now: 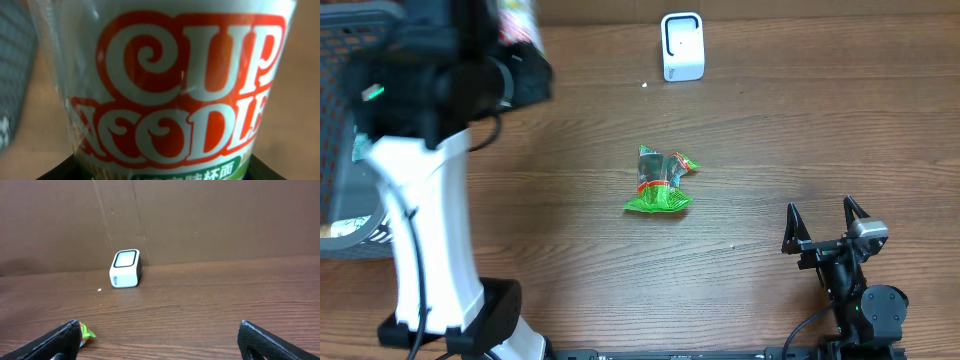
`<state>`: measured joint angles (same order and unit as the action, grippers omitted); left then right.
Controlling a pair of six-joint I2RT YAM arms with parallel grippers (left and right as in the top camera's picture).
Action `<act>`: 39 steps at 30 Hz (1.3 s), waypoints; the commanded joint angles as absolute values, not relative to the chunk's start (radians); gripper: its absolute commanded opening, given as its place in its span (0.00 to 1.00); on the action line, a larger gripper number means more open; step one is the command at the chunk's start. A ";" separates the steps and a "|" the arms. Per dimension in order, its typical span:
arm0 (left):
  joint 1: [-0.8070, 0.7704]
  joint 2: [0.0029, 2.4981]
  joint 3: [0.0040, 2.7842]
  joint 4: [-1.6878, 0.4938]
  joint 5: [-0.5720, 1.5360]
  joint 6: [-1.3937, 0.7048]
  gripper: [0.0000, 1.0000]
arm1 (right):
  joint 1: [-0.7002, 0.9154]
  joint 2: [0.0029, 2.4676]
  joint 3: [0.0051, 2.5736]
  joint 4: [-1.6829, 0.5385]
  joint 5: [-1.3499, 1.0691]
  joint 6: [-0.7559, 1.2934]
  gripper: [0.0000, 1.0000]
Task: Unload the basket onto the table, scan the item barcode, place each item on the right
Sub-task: 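Lift the Cup Noodle cup out and set it left of the snack bag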
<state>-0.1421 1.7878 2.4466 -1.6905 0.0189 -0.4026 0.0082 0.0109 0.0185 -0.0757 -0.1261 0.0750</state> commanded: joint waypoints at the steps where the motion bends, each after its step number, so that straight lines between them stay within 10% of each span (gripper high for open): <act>1: -0.192 1.793 2.274 -1.677 0.016 -0.430 0.58 | 0.013 0.003 0.008 -0.073 -0.124 0.079 1.00; 24: -0.271 1.806 1.234 -0.849 0.013 -0.426 0.63 | 0.013 0.003 0.008 -0.073 -0.124 0.079 1.00; 30: -0.309 1.806 1.186 -0.805 0.012 -0.421 0.92 | 0.013 0.003 0.008 -0.073 -0.124 0.079 1.00; 39: -0.289 1.789 1.414 -0.978 0.012 -0.418 0.96 | 0.013 0.003 0.008 -0.073 -0.124 0.079 1.00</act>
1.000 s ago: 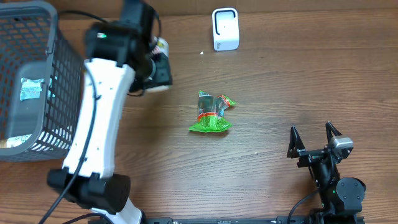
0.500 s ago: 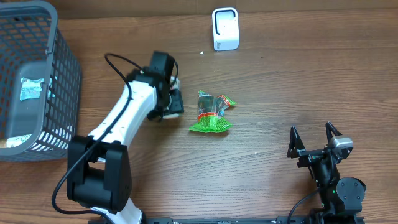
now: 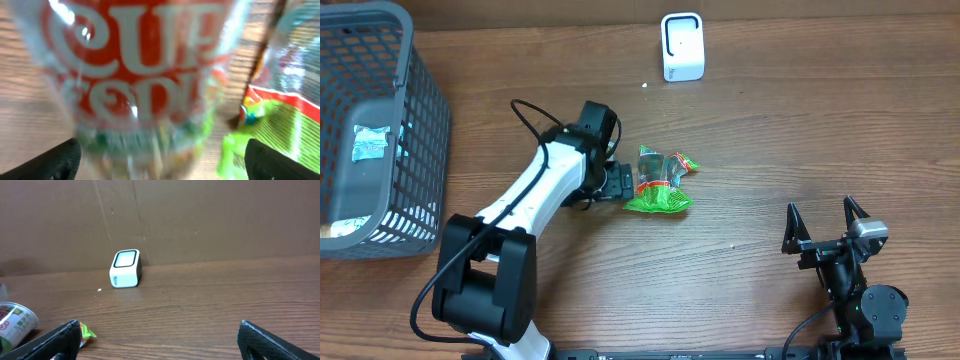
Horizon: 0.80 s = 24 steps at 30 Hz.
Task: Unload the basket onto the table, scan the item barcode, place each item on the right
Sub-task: 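Lift the Cup Noodle cup out and set it left of the snack bag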
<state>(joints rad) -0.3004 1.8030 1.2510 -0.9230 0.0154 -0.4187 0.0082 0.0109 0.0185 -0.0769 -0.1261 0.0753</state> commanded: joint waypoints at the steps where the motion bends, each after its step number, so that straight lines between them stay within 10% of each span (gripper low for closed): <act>1: -0.287 1.788 1.463 -1.011 0.012 -0.414 0.97 | 0.013 0.003 0.008 -0.073 -0.124 0.079 1.00; 11: -0.177 1.785 2.135 -1.362 -0.005 -0.389 1.00 | 0.013 0.003 0.008 -0.073 -0.124 0.079 1.00; 24: 0.376 1.799 2.476 -1.370 0.000 -0.512 1.00 | 0.013 0.003 0.008 -0.072 -0.124 0.079 1.00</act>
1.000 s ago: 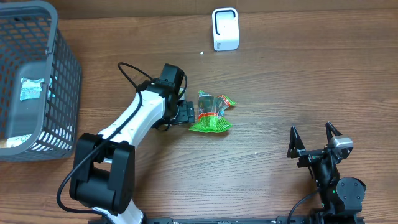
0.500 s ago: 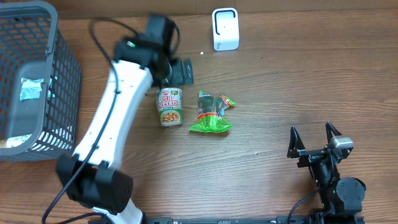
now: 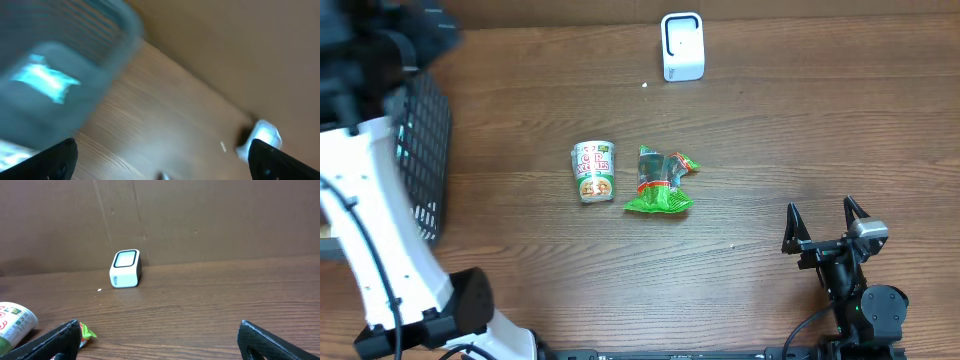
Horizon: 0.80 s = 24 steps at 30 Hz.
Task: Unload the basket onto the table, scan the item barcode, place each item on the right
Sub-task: 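Lift the Cup Noodle cup out and set it left of the snack bag, then reach the left gripper into the basket and grasp the mint-green packet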
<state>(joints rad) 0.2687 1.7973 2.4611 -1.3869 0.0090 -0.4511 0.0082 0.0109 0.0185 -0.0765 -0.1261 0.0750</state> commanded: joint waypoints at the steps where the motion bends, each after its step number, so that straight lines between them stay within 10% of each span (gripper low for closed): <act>1: 0.407 1.809 2.476 -1.363 0.000 -0.523 1.00 | 0.013 0.003 0.008 -0.073 -0.124 0.079 1.00; 24: 0.562 2.486 2.476 -1.238 -0.107 -0.564 1.00 | 0.013 0.003 0.008 -0.073 -0.124 0.079 1.00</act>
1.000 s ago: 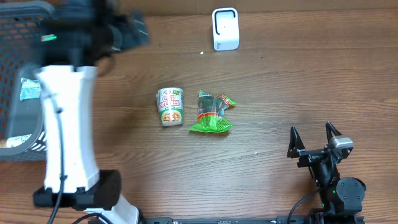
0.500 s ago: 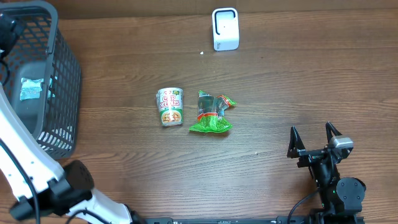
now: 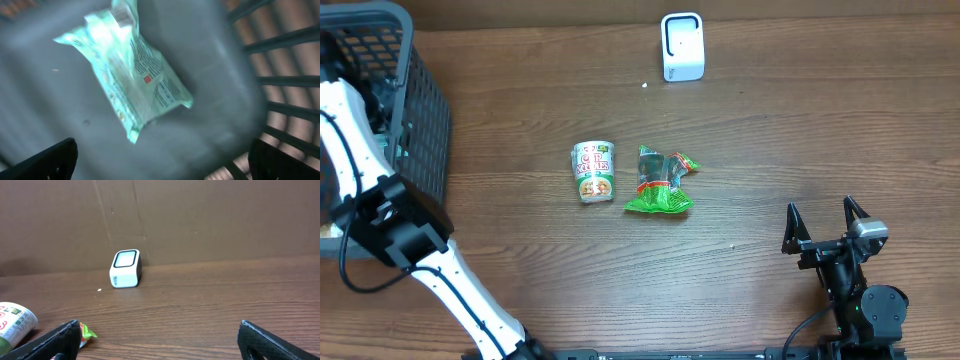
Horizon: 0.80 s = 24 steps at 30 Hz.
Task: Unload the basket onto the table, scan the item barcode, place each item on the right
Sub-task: 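Reach the left gripper into the basket and grasp the mint-green packet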
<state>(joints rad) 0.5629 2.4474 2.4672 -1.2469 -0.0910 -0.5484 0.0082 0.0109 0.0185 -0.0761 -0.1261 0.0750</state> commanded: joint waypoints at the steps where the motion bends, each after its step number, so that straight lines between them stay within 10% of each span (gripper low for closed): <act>1: 0.562 2.505 2.476 -1.235 -0.107 -0.565 1.00 | 0.013 0.003 0.008 -0.073 -0.124 0.079 1.00; 16: 0.562 2.629 2.476 -1.203 -0.142 -0.581 1.00 | 0.013 0.003 0.008 -0.073 -0.124 0.079 1.00; 19: 0.562 2.629 2.476 -1.201 -0.145 -0.583 0.86 | 0.013 0.003 0.008 -0.073 -0.124 0.079 1.00; 24: 0.562 2.629 2.476 -1.206 -0.146 -0.580 0.37 | 0.013 0.003 0.008 -0.073 -0.124 0.079 1.00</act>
<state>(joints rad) 0.5701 2.5839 2.4672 -1.2041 -0.1253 -0.5732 0.0082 0.0109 0.0185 -0.0765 -0.1265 0.0750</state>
